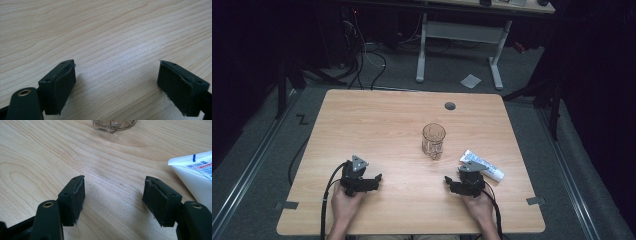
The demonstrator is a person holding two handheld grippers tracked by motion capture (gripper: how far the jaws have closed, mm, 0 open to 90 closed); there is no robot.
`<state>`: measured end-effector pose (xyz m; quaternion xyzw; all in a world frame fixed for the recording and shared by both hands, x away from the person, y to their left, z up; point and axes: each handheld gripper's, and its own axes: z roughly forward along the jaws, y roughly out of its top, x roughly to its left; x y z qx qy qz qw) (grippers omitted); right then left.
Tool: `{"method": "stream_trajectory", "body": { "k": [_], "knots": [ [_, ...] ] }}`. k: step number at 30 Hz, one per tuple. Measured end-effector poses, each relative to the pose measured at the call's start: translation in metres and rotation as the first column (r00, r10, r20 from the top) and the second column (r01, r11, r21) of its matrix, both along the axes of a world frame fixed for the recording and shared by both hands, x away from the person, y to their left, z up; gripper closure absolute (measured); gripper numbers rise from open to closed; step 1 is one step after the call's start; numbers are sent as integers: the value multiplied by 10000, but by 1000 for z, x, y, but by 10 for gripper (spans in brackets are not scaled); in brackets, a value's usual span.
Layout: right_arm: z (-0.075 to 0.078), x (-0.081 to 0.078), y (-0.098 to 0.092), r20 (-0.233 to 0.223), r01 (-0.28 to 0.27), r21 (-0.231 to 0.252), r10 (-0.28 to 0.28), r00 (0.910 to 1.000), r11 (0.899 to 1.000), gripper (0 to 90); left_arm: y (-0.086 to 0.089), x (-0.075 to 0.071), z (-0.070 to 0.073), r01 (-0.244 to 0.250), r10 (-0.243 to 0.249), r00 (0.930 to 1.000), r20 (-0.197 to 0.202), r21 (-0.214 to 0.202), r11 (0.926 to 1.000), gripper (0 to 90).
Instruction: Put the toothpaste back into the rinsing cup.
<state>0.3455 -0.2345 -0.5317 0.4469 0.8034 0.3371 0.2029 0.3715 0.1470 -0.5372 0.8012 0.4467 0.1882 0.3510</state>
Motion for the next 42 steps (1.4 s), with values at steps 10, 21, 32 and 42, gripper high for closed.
{"method": "stream_trajectory", "body": {
  "k": [10, 21, 32, 42],
  "knots": [
    [0, 0, 0, 6, 103, -18, -103, 9999, 9999, 321, 0, 0, 0, 8, -8, 10000, -13, -14, 10000, 154],
    [0, -2, 1, -26, 28, 76, -28, 10000, 10000, 340, 1, 0, 0, -52, 52, 10000, -37, -39, 10000, 158],
    [0, -3, 1, -18, 186, 59, -186, 9998, 9998, 340, 1, 0, 0, -47, 47, 10000, -40, -23, 10000, 158],
    [0, -3, 0, -38, 188, 75, -188, 9998, 9998, 349, 1, 1, 0, -49, 49, 10000, -39, -13, 10000, 157]
  ]
}}
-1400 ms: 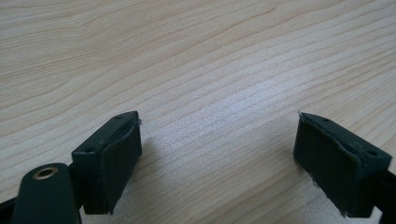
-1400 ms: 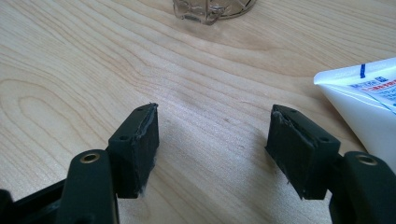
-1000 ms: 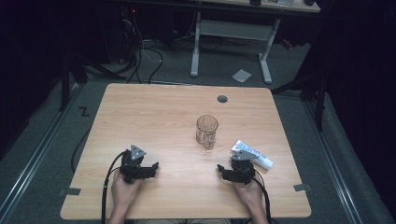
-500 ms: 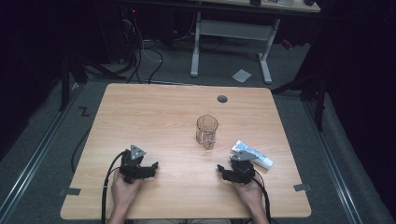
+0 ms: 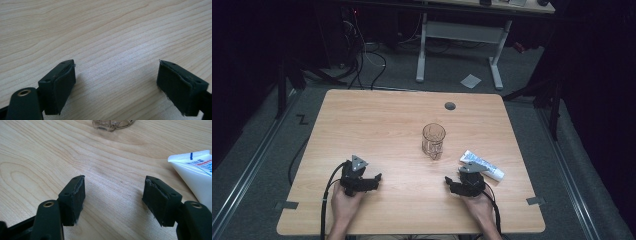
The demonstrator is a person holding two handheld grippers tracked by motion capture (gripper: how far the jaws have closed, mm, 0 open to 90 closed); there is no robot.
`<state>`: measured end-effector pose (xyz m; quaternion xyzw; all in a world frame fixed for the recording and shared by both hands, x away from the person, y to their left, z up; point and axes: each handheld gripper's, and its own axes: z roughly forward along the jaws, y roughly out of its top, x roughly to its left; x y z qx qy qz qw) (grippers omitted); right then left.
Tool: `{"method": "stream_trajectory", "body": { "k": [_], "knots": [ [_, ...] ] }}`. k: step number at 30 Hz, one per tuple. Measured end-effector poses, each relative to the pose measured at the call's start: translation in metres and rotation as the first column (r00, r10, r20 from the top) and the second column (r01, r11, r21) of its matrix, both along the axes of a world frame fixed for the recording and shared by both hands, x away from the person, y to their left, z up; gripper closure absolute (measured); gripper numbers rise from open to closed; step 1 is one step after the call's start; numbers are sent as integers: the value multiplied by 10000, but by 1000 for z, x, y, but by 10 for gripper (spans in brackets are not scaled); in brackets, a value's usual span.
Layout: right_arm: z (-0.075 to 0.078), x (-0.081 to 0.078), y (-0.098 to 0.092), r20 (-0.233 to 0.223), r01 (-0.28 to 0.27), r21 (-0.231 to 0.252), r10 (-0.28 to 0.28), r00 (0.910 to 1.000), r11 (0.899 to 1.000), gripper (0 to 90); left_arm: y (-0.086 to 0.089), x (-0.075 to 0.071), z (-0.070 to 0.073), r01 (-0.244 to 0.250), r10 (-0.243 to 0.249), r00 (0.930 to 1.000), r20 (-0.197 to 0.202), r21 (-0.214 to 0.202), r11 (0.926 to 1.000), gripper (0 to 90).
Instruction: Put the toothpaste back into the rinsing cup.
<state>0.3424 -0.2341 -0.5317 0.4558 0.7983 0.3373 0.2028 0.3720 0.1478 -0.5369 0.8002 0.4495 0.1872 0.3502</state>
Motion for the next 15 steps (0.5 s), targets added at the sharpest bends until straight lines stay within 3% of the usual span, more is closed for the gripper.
{"method": "stream_trajectory", "body": {
  "k": [4, 15],
  "knots": [
    [2, 1, 1, -114, 152, 246, -149, 9998, 9996, 374, 0, 0, 0, -10, 10, 10000, 1, -5, 10000, 157],
    [10, -10, -10, 330, 568, 876, -599, 9977, 9945, 404, 0, 0, 0, -9, 9, 10000, -4, -3, 10000, 157]
  ]
}}
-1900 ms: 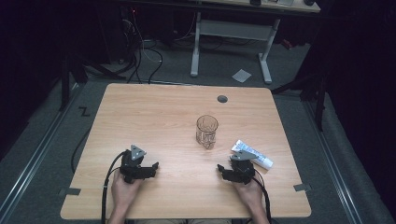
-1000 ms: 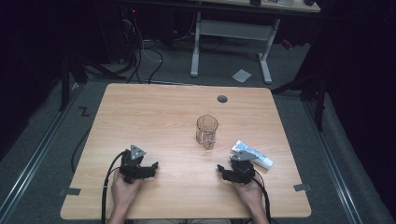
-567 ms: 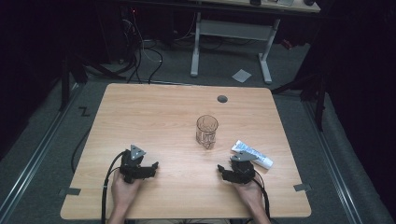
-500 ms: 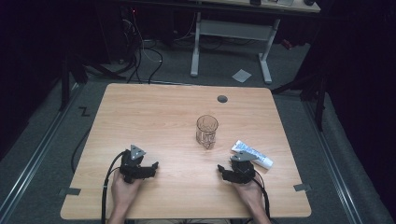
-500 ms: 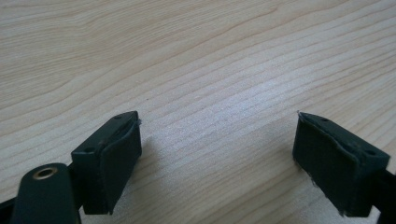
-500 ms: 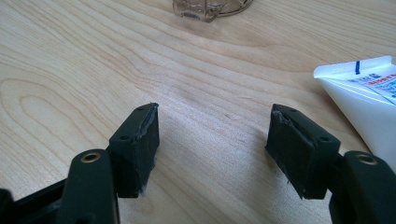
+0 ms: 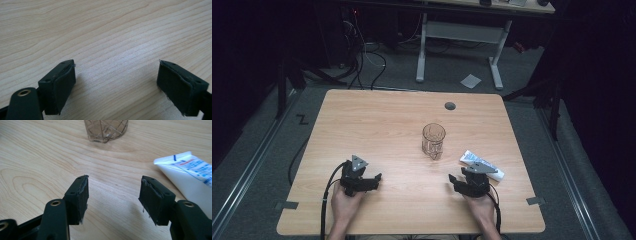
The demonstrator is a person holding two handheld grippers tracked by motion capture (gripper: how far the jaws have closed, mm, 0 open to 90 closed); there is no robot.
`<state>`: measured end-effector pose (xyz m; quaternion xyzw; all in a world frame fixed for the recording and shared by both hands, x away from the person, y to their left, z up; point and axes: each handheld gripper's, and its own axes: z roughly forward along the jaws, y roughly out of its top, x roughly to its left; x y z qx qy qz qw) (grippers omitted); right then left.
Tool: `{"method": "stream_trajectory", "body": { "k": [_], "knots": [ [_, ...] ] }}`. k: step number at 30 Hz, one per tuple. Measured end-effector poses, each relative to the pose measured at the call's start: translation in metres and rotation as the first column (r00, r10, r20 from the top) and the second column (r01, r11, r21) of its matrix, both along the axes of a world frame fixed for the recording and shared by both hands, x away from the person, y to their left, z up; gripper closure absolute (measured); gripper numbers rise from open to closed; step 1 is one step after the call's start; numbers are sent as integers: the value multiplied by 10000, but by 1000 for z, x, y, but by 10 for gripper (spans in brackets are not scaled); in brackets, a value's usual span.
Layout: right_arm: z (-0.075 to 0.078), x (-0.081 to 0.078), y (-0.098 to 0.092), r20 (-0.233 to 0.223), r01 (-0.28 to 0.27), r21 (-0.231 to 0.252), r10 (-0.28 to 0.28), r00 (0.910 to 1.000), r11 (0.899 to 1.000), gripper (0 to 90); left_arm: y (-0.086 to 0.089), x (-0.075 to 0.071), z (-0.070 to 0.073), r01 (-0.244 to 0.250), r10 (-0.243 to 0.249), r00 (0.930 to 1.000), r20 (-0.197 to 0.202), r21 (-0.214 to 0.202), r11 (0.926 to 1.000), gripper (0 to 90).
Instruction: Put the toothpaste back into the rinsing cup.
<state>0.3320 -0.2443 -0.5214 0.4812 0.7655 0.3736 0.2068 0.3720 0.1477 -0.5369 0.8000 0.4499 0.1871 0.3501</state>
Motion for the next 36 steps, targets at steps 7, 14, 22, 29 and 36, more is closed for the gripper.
{"method": "stream_trajectory", "body": {
  "k": [7, 14, 22, 29, 36],
  "knots": [
    [1, -9, -12, 7, 205, 127, -206, 9998, 9997, 411, 0, 0, 0, -2, 2, 10000, 1, -2, 10000, 157],
    [6, -19, -22, 229, 330, 333, -337, 9992, 9989, 413, 0, 0, 0, 2, -2, 10000, 2, -2, 10000, 157],
    [13, -30, -35, 547, 662, 589, -695, 9961, 9961, 407, 0, 0, 0, 4, -4, 10000, 3, 4, 10000, 157],
    [17, -33, -46, 814, 947, 723, -1005, 9916, 9929, 406, 0, 0, 0, 0, 0, 10000, 2, -1, 10000, 157],
    [24, -31, -54, 1031, 1138, 767, -1214, 9872, 9905, 401, 0, 0, 0, 7, -7, 10000, 6, 7, 10000, 157]
  ]
}}
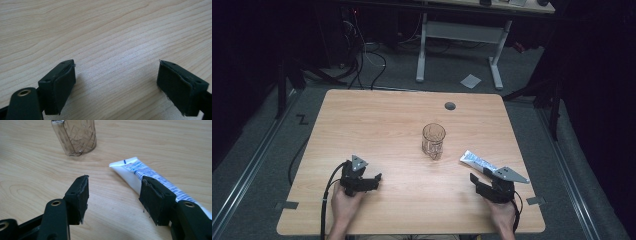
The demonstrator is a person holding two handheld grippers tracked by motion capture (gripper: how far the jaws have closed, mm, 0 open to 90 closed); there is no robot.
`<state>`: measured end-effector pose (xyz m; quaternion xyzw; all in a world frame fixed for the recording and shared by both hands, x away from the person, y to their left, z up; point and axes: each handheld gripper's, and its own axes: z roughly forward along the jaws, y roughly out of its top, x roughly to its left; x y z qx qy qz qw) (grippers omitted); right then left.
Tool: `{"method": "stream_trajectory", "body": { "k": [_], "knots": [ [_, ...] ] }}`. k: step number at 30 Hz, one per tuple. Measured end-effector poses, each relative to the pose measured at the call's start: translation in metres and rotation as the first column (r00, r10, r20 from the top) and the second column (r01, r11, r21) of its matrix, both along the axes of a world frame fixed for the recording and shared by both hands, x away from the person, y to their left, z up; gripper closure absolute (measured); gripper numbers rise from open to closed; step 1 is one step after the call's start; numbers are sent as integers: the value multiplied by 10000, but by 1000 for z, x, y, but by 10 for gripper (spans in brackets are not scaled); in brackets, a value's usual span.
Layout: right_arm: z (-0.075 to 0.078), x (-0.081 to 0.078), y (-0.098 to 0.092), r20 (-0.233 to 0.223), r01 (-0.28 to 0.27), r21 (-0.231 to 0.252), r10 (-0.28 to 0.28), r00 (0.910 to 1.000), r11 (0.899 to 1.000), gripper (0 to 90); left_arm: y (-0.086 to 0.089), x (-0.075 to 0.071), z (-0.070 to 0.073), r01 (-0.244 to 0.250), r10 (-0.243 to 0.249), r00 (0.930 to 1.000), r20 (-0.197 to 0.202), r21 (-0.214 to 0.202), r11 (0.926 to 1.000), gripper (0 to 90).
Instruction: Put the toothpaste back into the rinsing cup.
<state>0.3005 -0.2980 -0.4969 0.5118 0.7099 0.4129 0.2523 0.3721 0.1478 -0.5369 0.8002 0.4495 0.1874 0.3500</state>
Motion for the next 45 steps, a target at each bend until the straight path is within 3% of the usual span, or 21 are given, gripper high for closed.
{"method": "stream_trajectory", "body": {
  "k": [5, 9, 12, 23, 25, 36, 39, 45],
  "knots": [
    [6, 4, -13, 30, 208, 150, -209, 9998, 9997, 389, 0, 0, 0, 0, 0, 10000, -1, 0, 10000, 157],
    [10, 9, -23, -123, 361, 590, -355, 9993, 9976, 373, 0, 0, 0, -4, 4, 10000, -3, -6, 10000, 156],
    [14, 13, -25, -155, 382, 488, -375, 9992, 9981, 357, 0, 0, 0, -2, 2, 10000, 2, -6, 10000, 156],
    [16, 37, -26, -613, 50, -451, -78, 9981, 9990, 311, 0, 0, 0, -5, 5, 10000, -4, -12, 10000, 156],
    [17, 43, -24, -1017, -149, -576, 89, 9948, 9982, 306, 0, 0, 0, -2, 2, 10000, -8, -18, 10000, 156],
    [18, 68, -13, -1890, -749, -1468, 463, 9809, 9863, 282, 0, 0, 0, 0, 0, 10000, -10, -17, 10000, 156],
    [17, 72, -11, -1894, -797, -1834, 443, 9809, 9798, 288, 0, 0, 0, 5, -5, 10000, -12, -24, 10000, 156],
    [14, 79, -9, -2164, -1043, -2052, 588, 9745, 9731, 283, 0, 0, 0, -3, 3, 10000, -3, -27, 10000, 155]
  ]
}}
